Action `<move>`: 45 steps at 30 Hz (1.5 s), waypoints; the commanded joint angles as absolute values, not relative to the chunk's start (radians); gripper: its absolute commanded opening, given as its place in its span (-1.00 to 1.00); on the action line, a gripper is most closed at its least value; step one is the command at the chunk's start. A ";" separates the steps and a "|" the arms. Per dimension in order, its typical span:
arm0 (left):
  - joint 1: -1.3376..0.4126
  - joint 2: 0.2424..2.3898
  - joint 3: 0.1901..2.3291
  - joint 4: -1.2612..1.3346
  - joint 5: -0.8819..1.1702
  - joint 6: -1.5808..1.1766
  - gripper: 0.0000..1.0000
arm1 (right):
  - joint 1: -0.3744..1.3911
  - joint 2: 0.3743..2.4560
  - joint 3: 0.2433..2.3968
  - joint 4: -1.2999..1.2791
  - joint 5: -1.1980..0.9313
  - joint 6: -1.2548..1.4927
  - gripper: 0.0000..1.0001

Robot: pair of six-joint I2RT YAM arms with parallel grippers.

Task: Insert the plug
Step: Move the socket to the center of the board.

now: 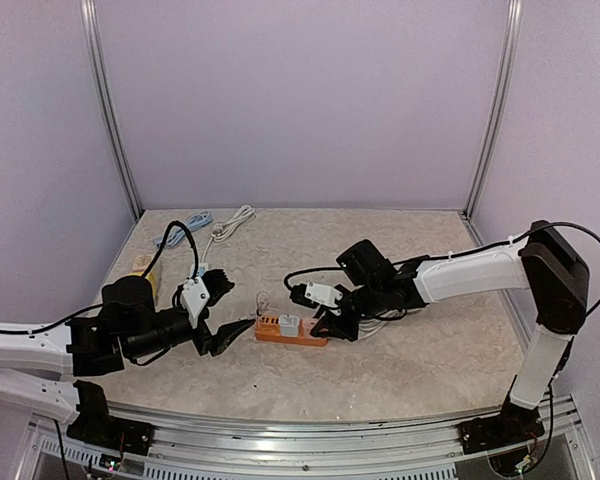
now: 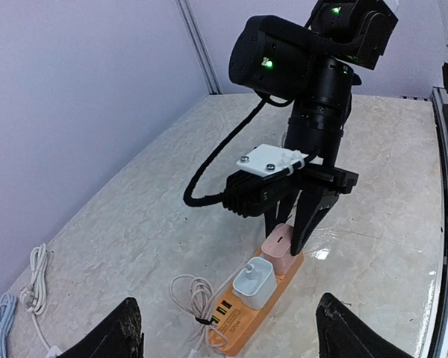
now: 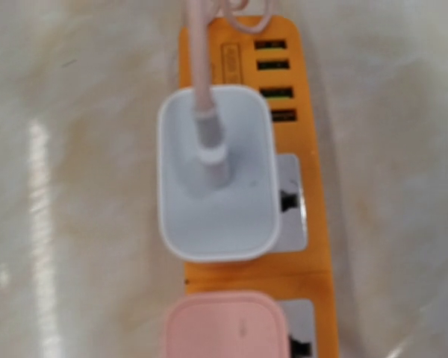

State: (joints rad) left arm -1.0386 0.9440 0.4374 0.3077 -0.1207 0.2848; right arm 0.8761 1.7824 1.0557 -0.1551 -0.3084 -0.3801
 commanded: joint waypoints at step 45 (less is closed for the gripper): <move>-0.979 0.959 0.472 0.301 -0.139 0.144 0.98 | 0.779 1.220 0.624 -0.189 0.160 0.559 0.99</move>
